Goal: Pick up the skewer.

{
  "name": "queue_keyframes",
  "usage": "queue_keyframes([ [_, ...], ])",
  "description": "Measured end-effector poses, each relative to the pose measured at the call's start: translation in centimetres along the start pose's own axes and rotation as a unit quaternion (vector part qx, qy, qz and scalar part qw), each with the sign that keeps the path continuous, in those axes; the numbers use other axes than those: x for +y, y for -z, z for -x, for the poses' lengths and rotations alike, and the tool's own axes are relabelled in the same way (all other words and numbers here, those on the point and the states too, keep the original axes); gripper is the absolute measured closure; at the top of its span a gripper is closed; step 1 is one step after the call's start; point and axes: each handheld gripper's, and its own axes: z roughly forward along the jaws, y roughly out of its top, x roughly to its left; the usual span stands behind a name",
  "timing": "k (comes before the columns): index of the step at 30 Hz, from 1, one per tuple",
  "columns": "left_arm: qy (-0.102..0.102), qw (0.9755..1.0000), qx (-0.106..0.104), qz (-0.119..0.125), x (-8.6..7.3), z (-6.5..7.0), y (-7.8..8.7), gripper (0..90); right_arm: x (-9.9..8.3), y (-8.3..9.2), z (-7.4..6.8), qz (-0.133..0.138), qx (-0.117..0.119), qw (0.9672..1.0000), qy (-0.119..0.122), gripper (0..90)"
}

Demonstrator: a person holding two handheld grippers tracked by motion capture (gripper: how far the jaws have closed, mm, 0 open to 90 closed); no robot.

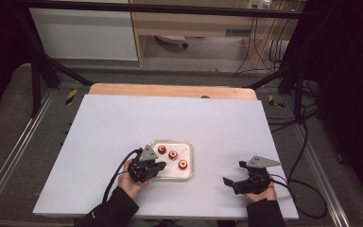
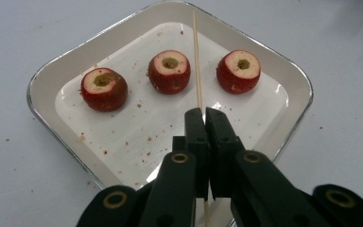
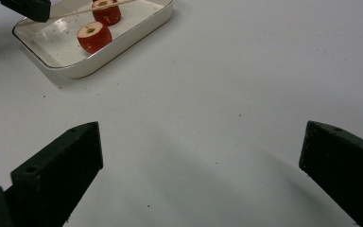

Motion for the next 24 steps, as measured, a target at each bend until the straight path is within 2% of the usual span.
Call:
queue_keyframes([
  [4, -0.007, 0.9999, -0.013, -0.001, 0.2, -0.1, 0.4, 88.3, 0.1, 0.1, 0.0, 0.0, -0.001, 1.0, 0.0, 1.1],
  [9, -0.006, 0.9997, -0.026, 0.0, 0.4, -0.2, 1.1, 88.4, 0.4, 0.0, -0.4, -0.002, -0.005, 0.9999, 0.011, 1.1],
  [17, -0.026, 0.9991, -0.031, -0.012, 1.0, -0.4, 2.0, 88.4, 0.9, -0.3, -0.9, -0.006, -0.004, 0.9997, 0.022, 1.2],
  [24, -0.048, 0.998, -0.033, -0.025, 1.5, -0.2, 2.2, 88.4, 1.8, -0.5, -1.7, -0.011, -0.008, 0.9989, 0.046, 1.7],
])
